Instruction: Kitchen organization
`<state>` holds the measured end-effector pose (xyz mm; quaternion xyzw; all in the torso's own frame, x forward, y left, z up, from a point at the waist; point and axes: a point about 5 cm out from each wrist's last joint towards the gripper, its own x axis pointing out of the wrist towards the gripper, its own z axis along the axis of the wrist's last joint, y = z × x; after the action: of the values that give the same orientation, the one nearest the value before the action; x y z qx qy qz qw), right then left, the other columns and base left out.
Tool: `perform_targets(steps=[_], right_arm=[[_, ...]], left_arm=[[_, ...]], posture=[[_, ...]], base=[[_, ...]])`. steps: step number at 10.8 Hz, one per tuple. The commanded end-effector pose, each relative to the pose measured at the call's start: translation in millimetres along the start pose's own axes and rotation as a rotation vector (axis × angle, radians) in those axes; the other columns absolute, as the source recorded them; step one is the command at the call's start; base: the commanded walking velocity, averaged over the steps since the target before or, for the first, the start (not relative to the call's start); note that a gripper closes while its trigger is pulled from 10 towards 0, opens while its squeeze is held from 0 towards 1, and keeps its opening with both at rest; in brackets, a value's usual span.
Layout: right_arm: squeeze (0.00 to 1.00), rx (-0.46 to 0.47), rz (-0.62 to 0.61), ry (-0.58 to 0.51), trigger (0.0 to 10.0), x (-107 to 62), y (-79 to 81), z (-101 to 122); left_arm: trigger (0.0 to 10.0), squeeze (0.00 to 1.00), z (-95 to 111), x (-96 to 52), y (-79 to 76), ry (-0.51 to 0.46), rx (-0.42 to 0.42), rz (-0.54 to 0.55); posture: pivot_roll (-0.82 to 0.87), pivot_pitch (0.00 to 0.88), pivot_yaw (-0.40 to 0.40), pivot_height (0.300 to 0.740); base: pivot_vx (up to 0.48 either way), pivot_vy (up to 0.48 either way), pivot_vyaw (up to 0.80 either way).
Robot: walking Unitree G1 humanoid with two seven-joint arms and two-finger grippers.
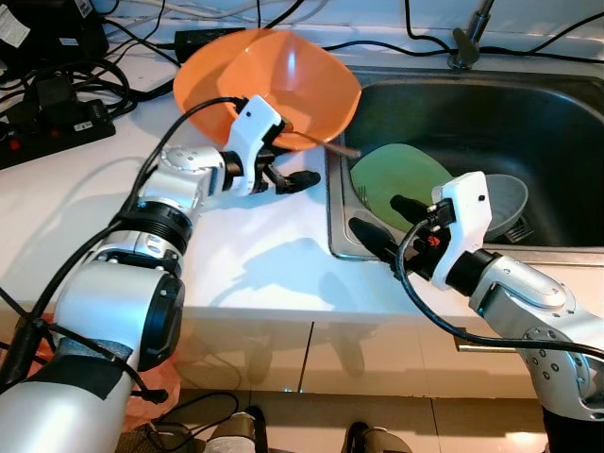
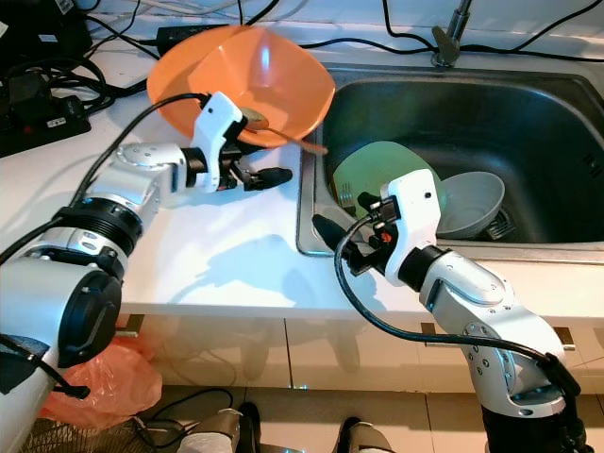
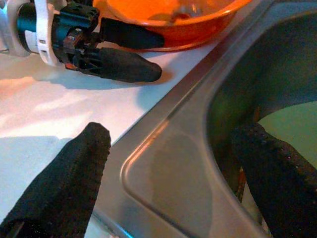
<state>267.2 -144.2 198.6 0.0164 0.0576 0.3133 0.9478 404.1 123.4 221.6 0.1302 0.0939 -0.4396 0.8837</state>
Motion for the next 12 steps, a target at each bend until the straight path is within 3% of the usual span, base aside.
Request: perform_targets(steps=[1, 7, 9, 12], right_arm=[[0.00, -0.010, 0.004, -0.006, 10.0, 2.2, 0.7, 1.6], [0.00, -0.006, 0.003, -0.017, 10.0, 5.5, 0.9, 1.1], [0.00, -0.004, 0.004, -0.020, 10.0, 6.3, 1.5, 0.8], [0.00, -0.004, 0.005, -0.022, 10.0, 5.6, 2.4, 1.0]], left_arm=[[10.0, 0.00, -4.1, -0.4, -1.7, 0.034, -0.006, -0.036], [10.0, 0.00, 8.0, -7.8, 1.9, 0.003, 0.032, -0.074], [10.0, 0.00, 3.7, -10.4, 7.3, 0.025, 0.043, -0.002], [10.0, 0.00, -4.2, -10.9, 15.4, 0.015, -0.014, 0.168]], posture=[[-0.06, 0.149, 0.014, 0.740], [-0.04, 0.139, 0.023, 0.740], [-0.04, 0.138, 0.024, 0.740], [-0.05, 0.142, 0.024, 0.740]], base=[[0.000, 0.000, 0.00], [0.000, 0.000, 0.00], [0.000, 0.000, 0.00], [0.000, 0.000, 0.00]])
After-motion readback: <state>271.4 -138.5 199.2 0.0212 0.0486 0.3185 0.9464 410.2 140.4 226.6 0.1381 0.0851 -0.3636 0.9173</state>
